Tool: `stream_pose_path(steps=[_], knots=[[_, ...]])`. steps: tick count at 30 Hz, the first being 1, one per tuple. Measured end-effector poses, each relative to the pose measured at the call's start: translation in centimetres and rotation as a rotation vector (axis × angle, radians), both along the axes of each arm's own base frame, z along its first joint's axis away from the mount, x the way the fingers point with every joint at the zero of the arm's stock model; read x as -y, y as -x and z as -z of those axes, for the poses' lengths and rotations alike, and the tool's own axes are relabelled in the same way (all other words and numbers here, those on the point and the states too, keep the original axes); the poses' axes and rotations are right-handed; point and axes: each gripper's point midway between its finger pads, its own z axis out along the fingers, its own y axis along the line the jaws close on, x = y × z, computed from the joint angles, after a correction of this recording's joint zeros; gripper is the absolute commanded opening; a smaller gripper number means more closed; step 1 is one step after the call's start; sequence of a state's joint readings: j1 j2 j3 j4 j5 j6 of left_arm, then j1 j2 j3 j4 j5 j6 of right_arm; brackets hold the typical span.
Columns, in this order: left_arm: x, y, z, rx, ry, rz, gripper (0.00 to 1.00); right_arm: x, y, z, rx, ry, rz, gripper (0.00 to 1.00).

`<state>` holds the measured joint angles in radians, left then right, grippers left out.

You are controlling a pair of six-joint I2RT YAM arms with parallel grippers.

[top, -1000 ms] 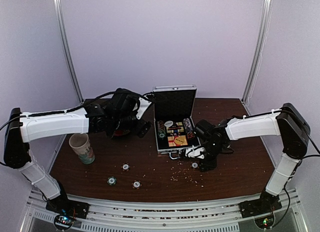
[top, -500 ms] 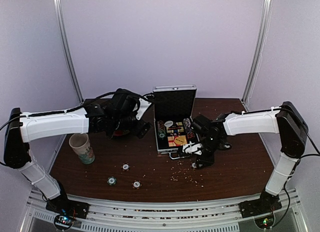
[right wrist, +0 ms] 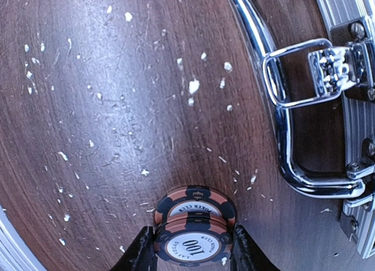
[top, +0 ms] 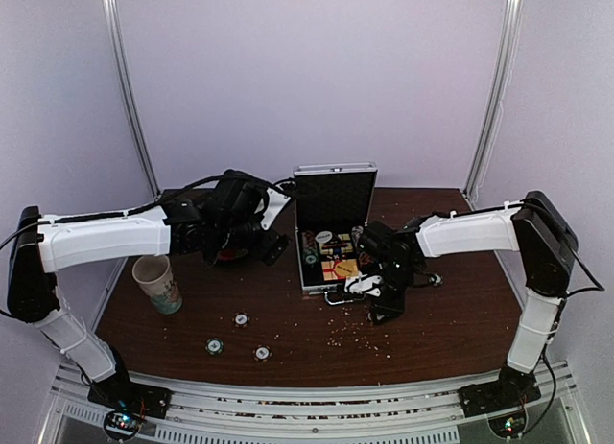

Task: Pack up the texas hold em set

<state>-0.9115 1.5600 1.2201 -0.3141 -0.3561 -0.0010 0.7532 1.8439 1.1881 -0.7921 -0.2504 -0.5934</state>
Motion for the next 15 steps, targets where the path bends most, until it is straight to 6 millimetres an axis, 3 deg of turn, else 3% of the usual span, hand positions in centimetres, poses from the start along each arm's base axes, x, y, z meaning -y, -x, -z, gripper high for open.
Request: stream_pose_path(steps=[15], knots=[[-0.01, -0.01, 0.0, 0.001, -0.001, 0.0, 0.87, -0.89, -0.37, -0.02, -0.015, -0.017, 0.013, 0.29]])
